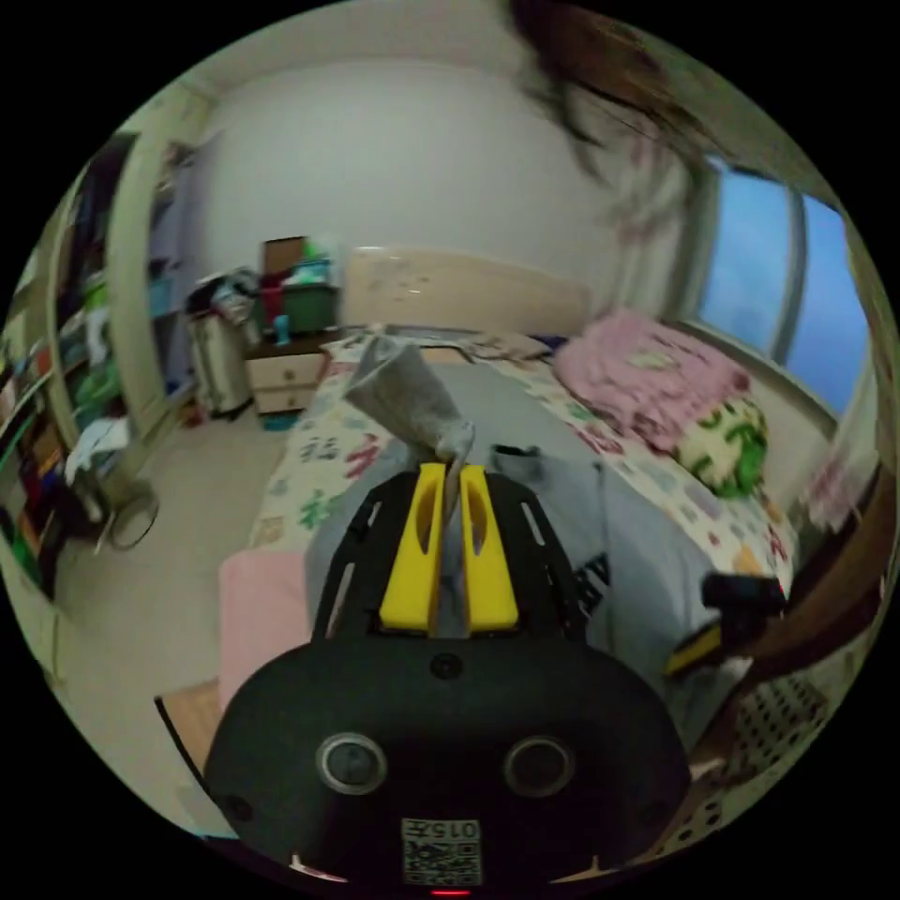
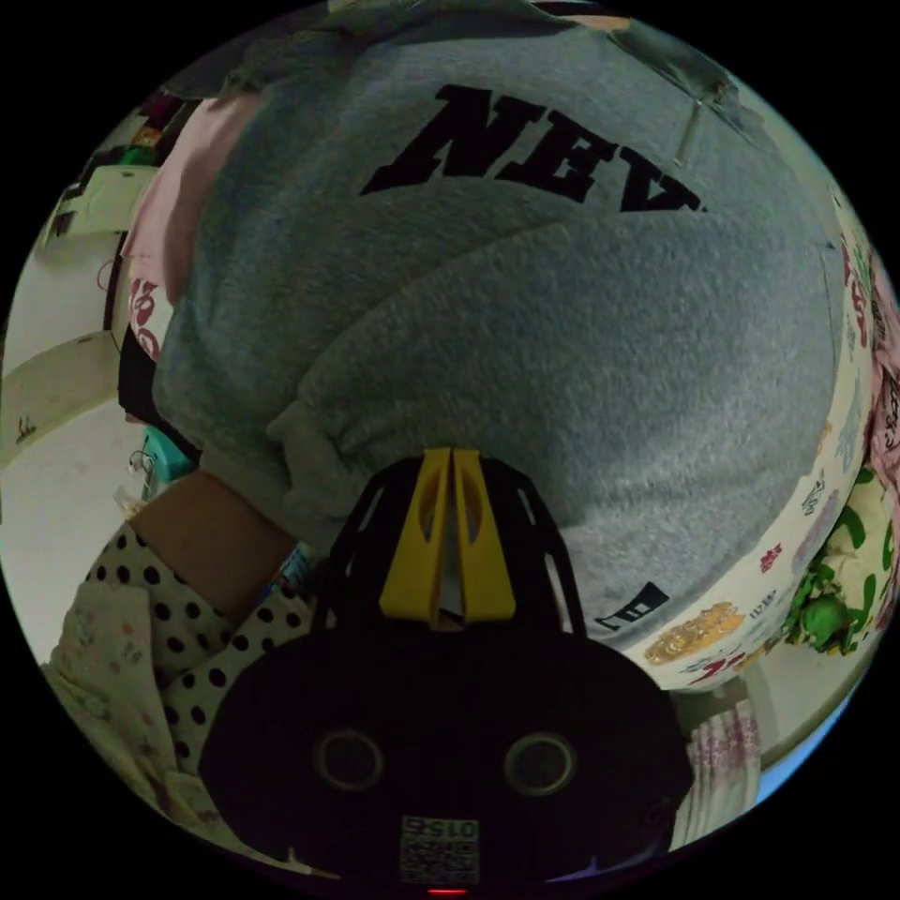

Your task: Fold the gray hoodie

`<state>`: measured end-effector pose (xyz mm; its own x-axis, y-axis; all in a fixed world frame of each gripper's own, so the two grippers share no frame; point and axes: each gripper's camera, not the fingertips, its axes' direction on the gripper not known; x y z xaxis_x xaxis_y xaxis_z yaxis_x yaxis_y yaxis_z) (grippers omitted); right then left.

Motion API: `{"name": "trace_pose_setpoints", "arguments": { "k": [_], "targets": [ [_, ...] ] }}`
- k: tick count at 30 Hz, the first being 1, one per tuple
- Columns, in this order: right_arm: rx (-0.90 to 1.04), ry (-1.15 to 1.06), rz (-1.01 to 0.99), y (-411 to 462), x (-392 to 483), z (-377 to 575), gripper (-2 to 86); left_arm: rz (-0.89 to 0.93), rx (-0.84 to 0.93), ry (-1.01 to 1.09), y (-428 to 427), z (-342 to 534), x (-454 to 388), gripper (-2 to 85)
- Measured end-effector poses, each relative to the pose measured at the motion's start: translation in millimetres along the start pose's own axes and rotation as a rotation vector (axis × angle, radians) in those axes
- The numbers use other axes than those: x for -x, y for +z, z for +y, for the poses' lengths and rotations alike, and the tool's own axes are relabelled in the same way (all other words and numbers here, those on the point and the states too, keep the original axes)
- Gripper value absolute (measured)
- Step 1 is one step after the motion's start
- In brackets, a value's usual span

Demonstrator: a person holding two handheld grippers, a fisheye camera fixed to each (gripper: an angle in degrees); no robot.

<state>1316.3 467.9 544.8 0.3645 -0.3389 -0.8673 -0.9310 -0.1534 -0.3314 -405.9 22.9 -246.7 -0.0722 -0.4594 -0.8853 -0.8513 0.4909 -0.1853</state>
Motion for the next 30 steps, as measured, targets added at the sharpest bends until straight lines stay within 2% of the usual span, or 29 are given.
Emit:
{"name": "trace_pose_setpoints", "arguments": {
  "k": [2, 4, 5, 7, 8, 10, 14, 17, 19, 21, 24, 26, 30],
  "targets": [
    [0.011, 0.048, -0.119, -8.1, -24.1, 8.7, 4.6, 0.077, 0.072, 0.203, 21.5, -9.2, -121.0, 0.6],
    [-0.101, 0.144, -0.435, -25.2, -70.3, 36.7, 4.5, 0.113, 0.15, 0.335, 45.1, -2.4, -200.2, 0.7],
    [-0.148, 0.185, -0.507, -28.8, -84.2, 46.1, 5.2, 0.132, 0.224, 0.405, 66.1, 8.8, -243.4, 0.8],
    [-0.286, 0.419, -0.712, -32.0, -141.7, 83.1, 6.8, 0.167, 0.378, 0.476, 99.9, 28.2, -293.9, 1.0],
    [-0.313, 0.463, -0.746, -31.9, -154.0, 90.8, 7.3, 0.192, 0.475, 0.509, 118.1, 39.9, -318.9, 1.2],
    [-0.391, 0.512, -0.8, -35.7, -187.4, 109.1, 10.5, 0.193, 0.548, 0.55, 130.2, 48.5, -345.4, 1.3],
    [-0.363, 0.483, -0.962, -31.5, -207.2, 110.1, 17.2, 0.122, 0.508, 0.538, 116.6, 11.2, -373.1, 1.4],
    [-0.402, 0.495, -1.296, -21.4, -217.1, 113.6, 20.5, 0.091, 0.414, 0.577, 92.4, -28.6, -398.6, 1.2],
    [-0.527, 0.563, -1.557, -17.3, -228.5, 125.4, 20.5, 0.108, 0.382, 0.606, 82.0, -41.2, -416.1, 1.1],
    [-0.532, 0.613, -1.558, -16.8, -237.1, 132.0, 19.0, 0.118, 0.367, 0.639, 77.1, -44.5, -433.1, 1.2],
    [-0.463, 0.654, -1.456, -15.5, -248.2, 135.7, 17.5, 0.127, 0.411, 0.623, 83.6, -42.2, -447.2, 2.3],
    [-0.39, 0.648, -1.392, -16.9, -250.2, 135.5, 17.1, 0.131, 0.437, 0.536, 87.5, -46.4, -442.0, 3.7],
    [-0.426, 0.59, -1.11, -41.7, -248.2, 150.9, 15.3, 0.136, 0.496, 0.345, 92.3, -43.9, -414.6, 5.5]
  ]
}}
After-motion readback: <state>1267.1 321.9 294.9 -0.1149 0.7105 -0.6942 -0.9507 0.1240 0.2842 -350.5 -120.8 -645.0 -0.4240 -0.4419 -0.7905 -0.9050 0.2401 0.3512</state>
